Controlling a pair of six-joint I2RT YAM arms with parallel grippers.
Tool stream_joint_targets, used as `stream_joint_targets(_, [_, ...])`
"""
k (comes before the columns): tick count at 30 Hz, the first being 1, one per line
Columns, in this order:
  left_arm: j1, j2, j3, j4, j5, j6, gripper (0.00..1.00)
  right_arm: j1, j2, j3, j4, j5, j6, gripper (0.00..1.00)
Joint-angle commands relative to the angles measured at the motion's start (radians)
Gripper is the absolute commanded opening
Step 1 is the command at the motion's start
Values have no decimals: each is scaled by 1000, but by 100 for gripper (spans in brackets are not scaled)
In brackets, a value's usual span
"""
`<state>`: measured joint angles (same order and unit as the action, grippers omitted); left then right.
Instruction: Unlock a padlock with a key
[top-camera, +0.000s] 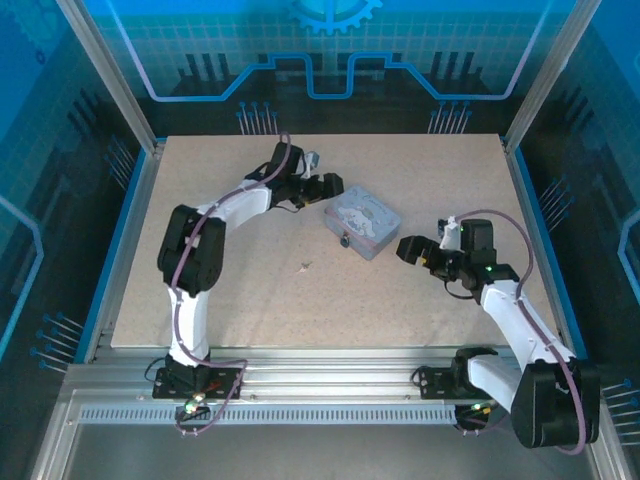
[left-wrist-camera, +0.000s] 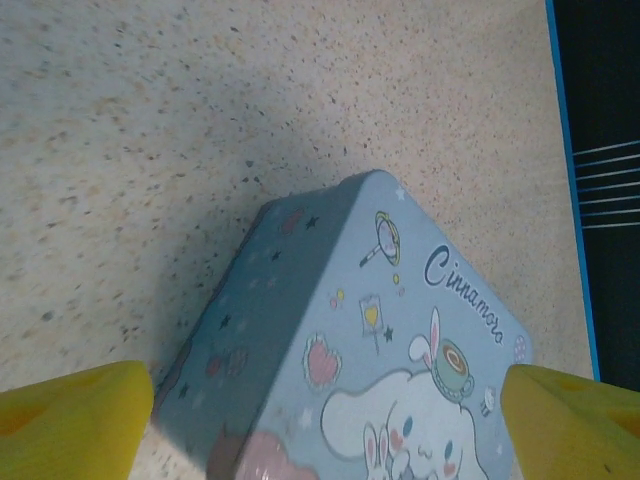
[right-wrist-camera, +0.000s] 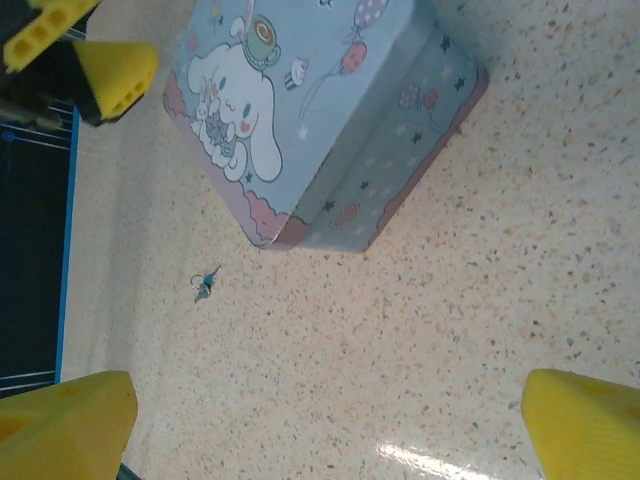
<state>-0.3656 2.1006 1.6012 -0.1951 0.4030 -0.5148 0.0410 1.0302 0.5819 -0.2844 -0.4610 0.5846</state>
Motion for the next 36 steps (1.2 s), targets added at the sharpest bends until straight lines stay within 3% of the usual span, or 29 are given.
stream_joint_targets(1, [-21,62,95,-97,59,31,91,17,-18,-17,-19,25,10,100])
stream_joint_targets(5, [-43,72,108,-113,87,34,88,17,10,-7,-16,50,9,100])
stream_joint_targets(14, [-85,-61,-88,7,102,-1,86,18,185,82,43,58,27,99])
stream_joint_targets(19, [-110,-122,-176,56,88,-25,84,18,284,144,64,68,29,92])
stream_joint_targets(27, [-128,-192,-287,150,89,-81,80,43,449,262,43,68,6,70])
stream_joint_targets(36, [-126,-261,-404,195,69,-94,77,135,592,401,9,98,-10,62])
